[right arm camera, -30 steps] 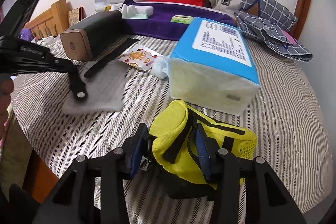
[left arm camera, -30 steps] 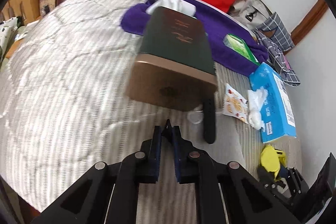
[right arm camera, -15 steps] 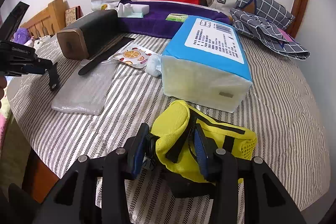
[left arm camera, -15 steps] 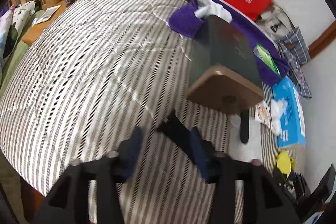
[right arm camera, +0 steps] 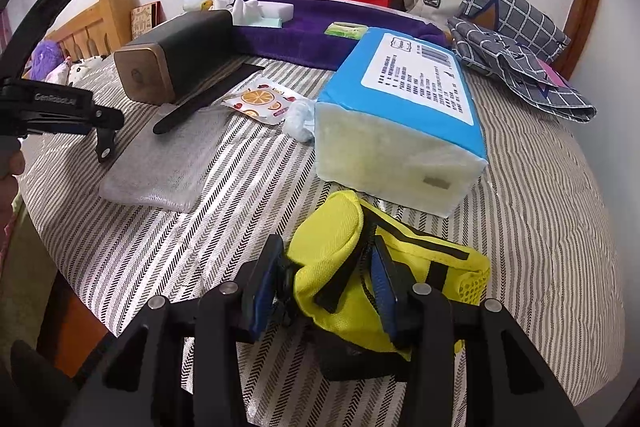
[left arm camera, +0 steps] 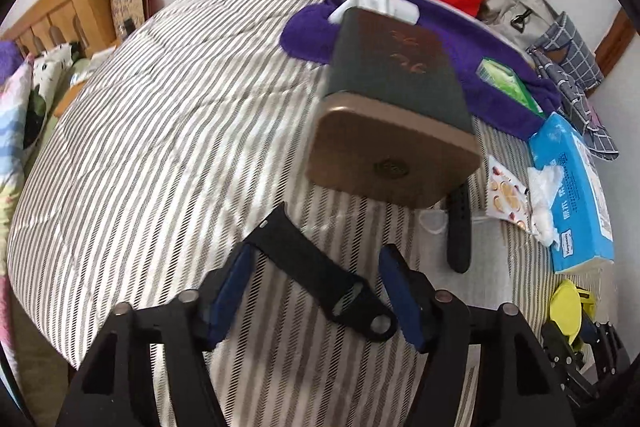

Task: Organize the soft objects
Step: 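Close the left tool on the black watch strap while the right tool holds the pouch, then carry the watch strap and yellow pouch over the purple towel with both tools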

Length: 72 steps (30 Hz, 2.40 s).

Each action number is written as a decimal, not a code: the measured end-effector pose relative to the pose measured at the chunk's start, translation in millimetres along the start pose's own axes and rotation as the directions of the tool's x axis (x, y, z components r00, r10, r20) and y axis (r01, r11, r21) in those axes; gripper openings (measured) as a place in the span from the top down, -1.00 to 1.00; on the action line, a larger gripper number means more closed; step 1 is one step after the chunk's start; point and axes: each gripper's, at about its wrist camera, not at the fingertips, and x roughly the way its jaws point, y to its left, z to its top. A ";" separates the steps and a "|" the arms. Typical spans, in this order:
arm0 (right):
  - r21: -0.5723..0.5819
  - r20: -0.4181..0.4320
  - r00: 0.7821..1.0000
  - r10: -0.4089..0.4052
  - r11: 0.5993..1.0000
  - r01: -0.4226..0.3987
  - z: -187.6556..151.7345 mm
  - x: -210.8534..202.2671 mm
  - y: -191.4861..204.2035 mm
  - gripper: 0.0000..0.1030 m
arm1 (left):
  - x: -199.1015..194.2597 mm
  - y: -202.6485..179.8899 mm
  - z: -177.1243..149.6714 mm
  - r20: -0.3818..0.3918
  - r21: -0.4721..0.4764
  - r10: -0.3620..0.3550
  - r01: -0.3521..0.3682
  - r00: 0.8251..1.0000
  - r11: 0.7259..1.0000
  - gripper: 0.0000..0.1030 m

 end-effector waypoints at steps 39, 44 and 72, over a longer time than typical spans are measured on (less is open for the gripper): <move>0.034 0.063 0.994 0.089 0.995 -0.091 6.6 -35.2 2.6 0.41 | -0.1 -19.5 -8.1 0.066 0.157 0.021 -0.031 0.998 0.987 0.61; 0.061 0.063 0.995 0.074 0.995 -0.077 8.0 -43.5 -5.0 0.41 | -2.3 -7.7 -1.6 0.027 0.103 -0.040 0.037 0.999 0.994 0.62; 0.140 0.134 0.991 -0.015 0.990 -0.004 28.5 -100.9 -17.7 0.40 | -83.4 -8.4 5.4 0.137 0.137 -0.152 0.133 0.979 0.982 0.62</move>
